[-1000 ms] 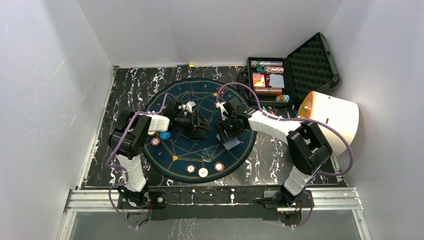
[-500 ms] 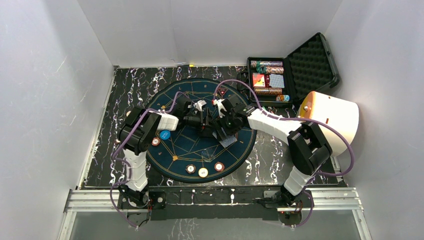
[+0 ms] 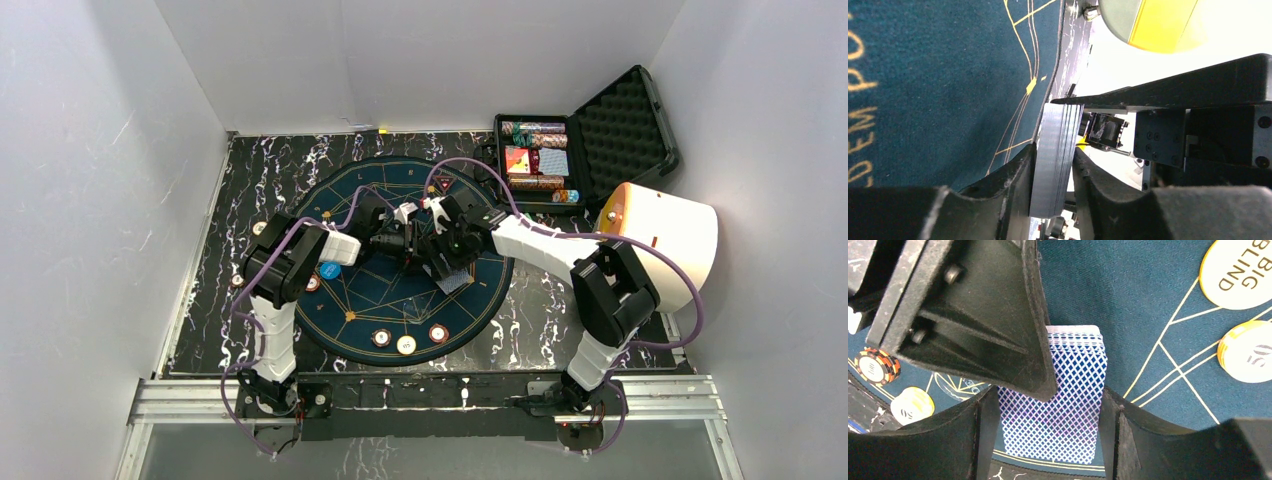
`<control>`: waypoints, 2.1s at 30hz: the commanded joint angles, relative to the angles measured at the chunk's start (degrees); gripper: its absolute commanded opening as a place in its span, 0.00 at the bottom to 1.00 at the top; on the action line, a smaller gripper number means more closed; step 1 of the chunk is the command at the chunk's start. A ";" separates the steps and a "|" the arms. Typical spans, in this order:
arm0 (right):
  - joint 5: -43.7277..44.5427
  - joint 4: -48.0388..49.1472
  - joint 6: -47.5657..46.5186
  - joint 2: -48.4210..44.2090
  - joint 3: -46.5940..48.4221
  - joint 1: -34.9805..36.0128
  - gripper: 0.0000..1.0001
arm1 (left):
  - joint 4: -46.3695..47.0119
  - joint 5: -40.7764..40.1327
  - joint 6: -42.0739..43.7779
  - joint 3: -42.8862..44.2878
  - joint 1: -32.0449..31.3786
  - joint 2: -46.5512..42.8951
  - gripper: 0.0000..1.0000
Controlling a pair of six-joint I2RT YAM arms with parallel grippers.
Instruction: Distribute texas hold em gaming equipment
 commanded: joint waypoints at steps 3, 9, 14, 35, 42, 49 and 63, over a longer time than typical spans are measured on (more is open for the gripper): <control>-0.43 1.45 -1.06 1.15 4.22 0.44 0.10 | 4.66 3.39 -3.21 -1.77 -0.35 -1.98 0.16; 1.50 0.14 1.00 1.41 5.02 0.50 0.33 | 6.86 3.14 -5.16 -2.58 -0.35 -3.31 0.00; 0.76 -1.62 3.23 2.23 5.17 0.53 0.90 | 7.03 2.74 -5.48 -2.88 -0.35 -5.93 0.00; -0.30 -1.50 4.37 -0.26 2.34 0.57 0.87 | 8.65 1.39 -6.84 -4.41 -0.27 -7.21 0.00; -0.34 -2.04 1.93 -1.16 1.36 0.62 0.92 | 11.49 1.70 -9.07 -5.32 0.45 -7.15 0.00; -0.96 -0.51 1.88 -0.86 1.62 0.58 0.85 | 12.96 2.34 -10.19 -5.21 0.52 -7.39 0.00; 2.29 -1.26 0.10 -0.19 3.56 0.51 0.52 | 13.34 1.93 -9.41 -6.93 0.52 -7.84 0.00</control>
